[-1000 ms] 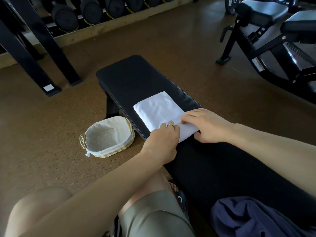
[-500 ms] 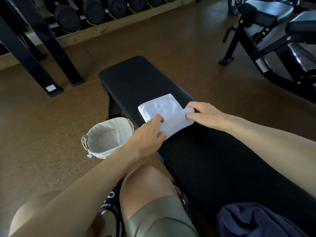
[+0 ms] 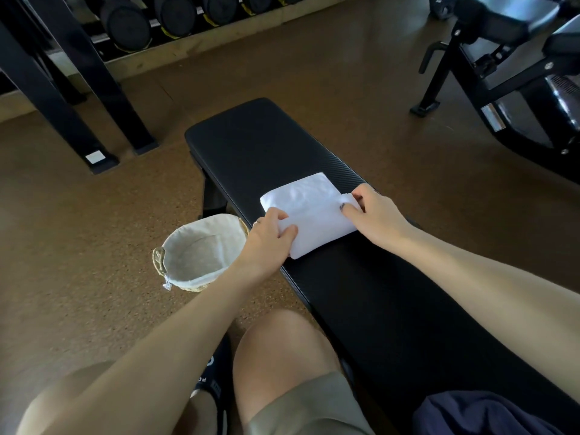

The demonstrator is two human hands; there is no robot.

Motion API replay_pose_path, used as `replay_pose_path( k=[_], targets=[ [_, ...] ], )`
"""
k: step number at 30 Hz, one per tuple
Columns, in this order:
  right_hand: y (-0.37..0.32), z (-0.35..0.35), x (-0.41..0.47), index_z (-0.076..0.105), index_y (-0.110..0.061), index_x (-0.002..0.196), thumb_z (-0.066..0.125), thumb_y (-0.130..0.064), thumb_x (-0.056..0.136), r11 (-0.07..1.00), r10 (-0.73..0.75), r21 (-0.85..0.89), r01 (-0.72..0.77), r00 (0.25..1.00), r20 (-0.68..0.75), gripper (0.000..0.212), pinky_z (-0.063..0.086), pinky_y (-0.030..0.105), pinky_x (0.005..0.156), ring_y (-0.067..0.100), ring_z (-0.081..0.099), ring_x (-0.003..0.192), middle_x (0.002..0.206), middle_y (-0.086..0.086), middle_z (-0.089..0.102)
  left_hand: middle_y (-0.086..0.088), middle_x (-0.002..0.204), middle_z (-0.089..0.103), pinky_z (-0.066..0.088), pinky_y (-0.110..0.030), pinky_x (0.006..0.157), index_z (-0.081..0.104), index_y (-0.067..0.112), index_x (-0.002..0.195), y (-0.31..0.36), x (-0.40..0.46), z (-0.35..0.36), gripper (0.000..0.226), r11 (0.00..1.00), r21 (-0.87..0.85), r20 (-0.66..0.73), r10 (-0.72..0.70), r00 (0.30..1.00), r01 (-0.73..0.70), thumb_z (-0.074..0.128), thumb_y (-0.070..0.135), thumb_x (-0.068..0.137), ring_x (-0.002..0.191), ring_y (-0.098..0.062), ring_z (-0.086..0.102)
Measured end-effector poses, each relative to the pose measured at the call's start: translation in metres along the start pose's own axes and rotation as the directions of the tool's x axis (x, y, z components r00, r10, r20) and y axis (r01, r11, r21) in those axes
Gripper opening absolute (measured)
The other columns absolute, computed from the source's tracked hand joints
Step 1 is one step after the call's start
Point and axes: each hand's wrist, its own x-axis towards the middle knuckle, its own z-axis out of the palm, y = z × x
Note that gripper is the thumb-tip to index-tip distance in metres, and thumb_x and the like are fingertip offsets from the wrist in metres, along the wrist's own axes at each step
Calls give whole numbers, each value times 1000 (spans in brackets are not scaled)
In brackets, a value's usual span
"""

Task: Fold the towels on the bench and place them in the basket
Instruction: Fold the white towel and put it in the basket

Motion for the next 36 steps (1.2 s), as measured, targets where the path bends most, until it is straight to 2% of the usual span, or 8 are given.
replay_pose_path(
  k=[3, 6, 9, 12, 18, 25, 31, 36],
  targets=[
    [5, 8, 0, 41, -20, 116, 51, -32, 103, 995, -80, -74, 74, 993, -85, 20, 46, 32, 67, 18, 58, 83, 104, -1, 53, -14, 97, 60, 46, -29, 67, 39, 31, 115, 0, 4, -2, 24, 999, -44, -11, 8, 1000, -9, 57, 30, 99, 79, -24, 67],
    [9, 11, -2, 44, -19, 119, 56, -22, 100, 929, -309, -264, 258, 935, -175, 22, 53, 36, 71, 23, 57, 78, 118, 6, 43, -10, 110, 49, 50, -35, 69, 38, 32, 116, 5, -1, -3, 24, 961, 256, -69, 121, 990, -99, 54, 31, 99, 79, -22, 59],
    [14, 10, 4, 61, -12, 106, 64, -5, 91, 690, -629, -521, 503, 773, -85, 17, 49, 44, 84, 28, 55, 95, 113, 9, 51, -14, 119, 50, 49, -43, 83, 55, 22, 114, 10, -4, -2, 33, 615, 727, -80, 519, 851, -307, 64, 12, 84, 98, -34, 56],
    [15, 7, 9, 66, -11, 102, 62, -3, 89, 565, -725, -530, 633, 687, 48, 16, 48, 44, 92, 29, 57, 105, 110, 4, 60, -11, 100, 60, 50, -38, 68, 60, 12, 97, 14, -4, 3, 37, 367, 779, 140, 688, 712, -508, 69, -6, 66, 81, -28, 58],
    [16, -10, -2, 58, -10, 128, 62, -14, 72, 559, -625, -506, 657, 735, 263, 57, 36, 39, 114, 23, 48, 129, 133, 1, 55, -12, 104, 59, 53, -36, 78, 57, 5, 106, 6, -14, 5, 41, 390, 761, 222, 595, 772, -519, 68, 36, 83, 88, -27, 58],
    [11, -13, 7, 62, -16, 124, 70, -18, 73, 630, -605, -457, 628, 766, 218, 51, 37, 35, 110, 20, 58, 113, 121, -5, 62, -8, 81, 53, 44, -33, 57, 51, 8, 89, 14, -12, -3, 23, 397, 748, 256, 566, 783, -532, 62, 12, 69, 68, -26, 55],
    [-8, -24, 12, 67, -33, 102, 64, -32, 79, 931, -303, -126, 343, 917, 261, 24, 56, 41, 77, 13, 64, 85, 91, -10, 68, -2, 117, 45, 49, -40, 76, 54, 13, 111, 10, -1, -38, 31, 750, 498, 171, 409, 897, -437, 49, 31, 86, 83, -32, 59],
    [-20, -20, 31, 66, -16, 94, 58, -43, 81, 985, -172, 24, 172, 941, 292, 32, 41, 36, 72, 19, 57, 84, 93, 9, 63, 4, 100, 58, 35, -26, 73, 58, 20, 108, 7, 16, -55, 14, 922, 249, 122, 274, 954, -297, 55, 25, 95, 92, -15, 54]
  ],
)
